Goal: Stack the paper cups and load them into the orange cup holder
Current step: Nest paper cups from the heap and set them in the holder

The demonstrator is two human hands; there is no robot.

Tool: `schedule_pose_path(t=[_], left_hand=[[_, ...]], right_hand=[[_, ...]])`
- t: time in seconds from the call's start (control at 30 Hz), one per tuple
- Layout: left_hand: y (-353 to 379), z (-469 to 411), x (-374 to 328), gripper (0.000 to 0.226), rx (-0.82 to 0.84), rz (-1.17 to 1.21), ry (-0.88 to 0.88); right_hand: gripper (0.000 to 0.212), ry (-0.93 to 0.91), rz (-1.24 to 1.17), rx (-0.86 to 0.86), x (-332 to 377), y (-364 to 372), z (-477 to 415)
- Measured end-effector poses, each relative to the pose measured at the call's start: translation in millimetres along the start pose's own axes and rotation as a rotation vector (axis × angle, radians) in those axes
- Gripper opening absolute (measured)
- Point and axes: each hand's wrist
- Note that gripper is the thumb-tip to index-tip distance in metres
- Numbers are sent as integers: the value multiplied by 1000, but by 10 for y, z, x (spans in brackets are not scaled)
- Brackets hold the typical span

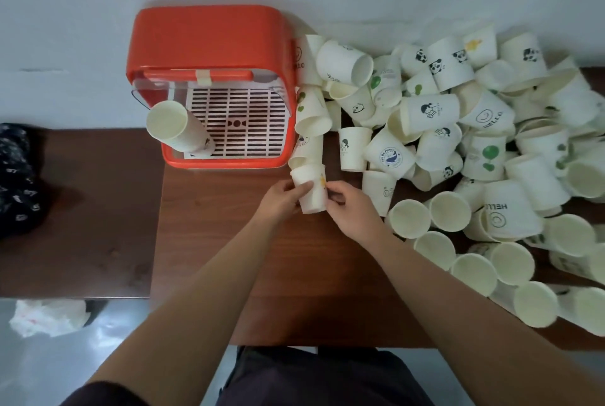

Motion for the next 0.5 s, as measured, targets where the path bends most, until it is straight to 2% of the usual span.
schedule_pose_path(t=[0.13,0.2,0.27,0.37,0.5], left_hand=[[42,136,-36,58,-1,77,59],[76,219,-123,59,44,164,70],[86,271,-215,65,81,223,76],[35,351,-304,61,141,251,101],[-102,427,-323,65,160,265,111]], right_hand=[[32,-10,-119,76,109,-295,100],[28,-44,-92,22,147,-452,83],[34,-125,31,-158,137,-611,-17],[48,-216,309,-391,70,-772,-248],[55,-209,595,-350,39,-757,-505]])
Point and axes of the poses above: each hand's wrist, its own z-axis away from the middle knuckle, its own y-axis out of the palm, x = y × z, and after that the axes turned 11 degrees about -x, right-handed
